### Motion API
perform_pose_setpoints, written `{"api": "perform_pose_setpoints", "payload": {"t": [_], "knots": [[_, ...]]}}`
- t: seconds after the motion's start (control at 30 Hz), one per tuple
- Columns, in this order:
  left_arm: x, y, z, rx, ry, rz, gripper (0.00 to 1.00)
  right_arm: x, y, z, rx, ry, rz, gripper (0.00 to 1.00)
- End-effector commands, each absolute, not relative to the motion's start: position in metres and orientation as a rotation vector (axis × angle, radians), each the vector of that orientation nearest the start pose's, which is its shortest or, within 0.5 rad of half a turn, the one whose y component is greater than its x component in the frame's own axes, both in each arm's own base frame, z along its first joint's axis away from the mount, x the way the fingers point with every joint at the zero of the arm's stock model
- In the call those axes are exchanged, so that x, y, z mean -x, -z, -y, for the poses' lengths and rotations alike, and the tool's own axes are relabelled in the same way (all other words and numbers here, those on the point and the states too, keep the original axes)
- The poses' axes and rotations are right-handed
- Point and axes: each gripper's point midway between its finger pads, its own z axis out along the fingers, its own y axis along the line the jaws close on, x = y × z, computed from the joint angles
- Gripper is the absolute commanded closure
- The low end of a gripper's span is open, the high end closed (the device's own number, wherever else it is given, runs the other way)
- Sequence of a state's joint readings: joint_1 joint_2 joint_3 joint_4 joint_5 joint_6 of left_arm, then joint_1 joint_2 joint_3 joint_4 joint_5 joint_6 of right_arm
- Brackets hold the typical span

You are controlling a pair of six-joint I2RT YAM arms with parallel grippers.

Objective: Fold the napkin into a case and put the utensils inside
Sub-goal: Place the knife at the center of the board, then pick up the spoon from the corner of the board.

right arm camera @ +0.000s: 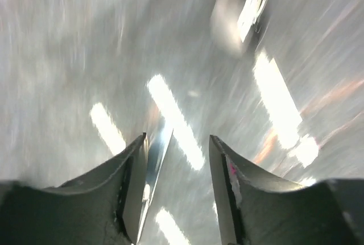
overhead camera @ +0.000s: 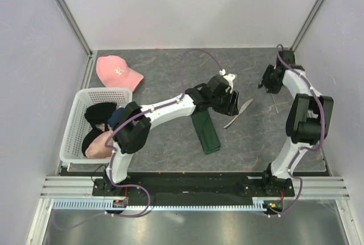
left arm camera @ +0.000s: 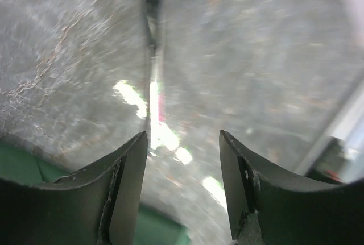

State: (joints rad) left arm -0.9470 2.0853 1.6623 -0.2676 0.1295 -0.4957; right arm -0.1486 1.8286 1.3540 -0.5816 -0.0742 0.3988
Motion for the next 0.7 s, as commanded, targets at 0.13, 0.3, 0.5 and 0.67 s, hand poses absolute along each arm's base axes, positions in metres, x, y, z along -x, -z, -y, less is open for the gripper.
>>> {"api": "perform_pose_setpoints", "payload": {"t": [0.13, 0.3, 0.5, 0.67], "knots": [[-0.249, -0.171, 0.465, -0.664, 1.115, -2.286, 0.39, -0.449, -0.052, 0.102, -0.616, 0.236, -2.664, 0.45], [-0.233, -0.179, 0.456, -0.680, 1.170, -2.271, 0.39, -0.441, -0.043, 0.122, -0.567, 0.311, -2.696, 0.43], [-0.222, -0.183, 0.452, -0.696, 1.224, -2.272, 0.39, -0.428, -0.014, 0.125, -0.592, 0.258, -2.752, 0.46], [-0.222, -0.183, 0.449, -0.696, 1.206, -2.262, 0.39, -0.421, 0.005, 0.108, -0.609, 0.140, -2.798, 0.67]]}}
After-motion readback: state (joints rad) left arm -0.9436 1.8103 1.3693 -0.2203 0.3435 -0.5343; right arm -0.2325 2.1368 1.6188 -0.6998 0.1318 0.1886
